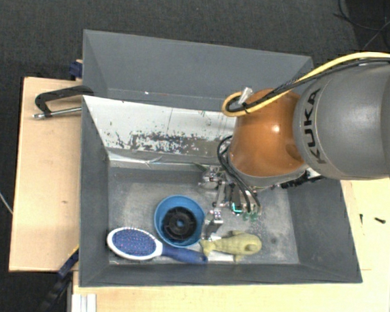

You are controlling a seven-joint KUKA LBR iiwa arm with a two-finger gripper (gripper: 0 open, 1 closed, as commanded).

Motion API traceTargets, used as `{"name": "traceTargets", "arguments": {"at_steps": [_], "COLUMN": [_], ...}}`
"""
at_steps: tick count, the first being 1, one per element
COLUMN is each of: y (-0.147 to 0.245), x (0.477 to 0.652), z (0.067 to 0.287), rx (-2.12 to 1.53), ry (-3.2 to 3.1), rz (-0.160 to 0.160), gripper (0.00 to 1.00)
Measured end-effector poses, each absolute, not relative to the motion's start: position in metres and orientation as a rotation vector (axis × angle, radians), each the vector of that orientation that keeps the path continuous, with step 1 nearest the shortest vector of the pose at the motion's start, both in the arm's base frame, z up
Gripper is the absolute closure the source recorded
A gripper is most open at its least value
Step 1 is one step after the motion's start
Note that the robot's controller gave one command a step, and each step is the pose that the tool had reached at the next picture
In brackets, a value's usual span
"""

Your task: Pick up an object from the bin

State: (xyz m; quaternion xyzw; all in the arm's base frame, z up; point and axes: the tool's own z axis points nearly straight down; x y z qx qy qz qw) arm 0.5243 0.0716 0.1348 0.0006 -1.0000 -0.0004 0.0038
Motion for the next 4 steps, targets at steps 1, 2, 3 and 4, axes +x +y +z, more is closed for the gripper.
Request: {"name": "traceTargets", "arguments": {"at_steps": [1,2,3,4], "y": [0.094,0.122,0.122,0.132], "x": [0.515,0.539,0.539,0.539], "z": [0.188,0.085,0.084,0.238], "rx": [0.127,0.020,0.020,0.082], "ry": [-3.149,-3.148,-3.146,-3.154], "rz": [-0.004,-0.002,-0.002,-0.005], "gripper": [0.00,0.00,1.00,1.00]}}
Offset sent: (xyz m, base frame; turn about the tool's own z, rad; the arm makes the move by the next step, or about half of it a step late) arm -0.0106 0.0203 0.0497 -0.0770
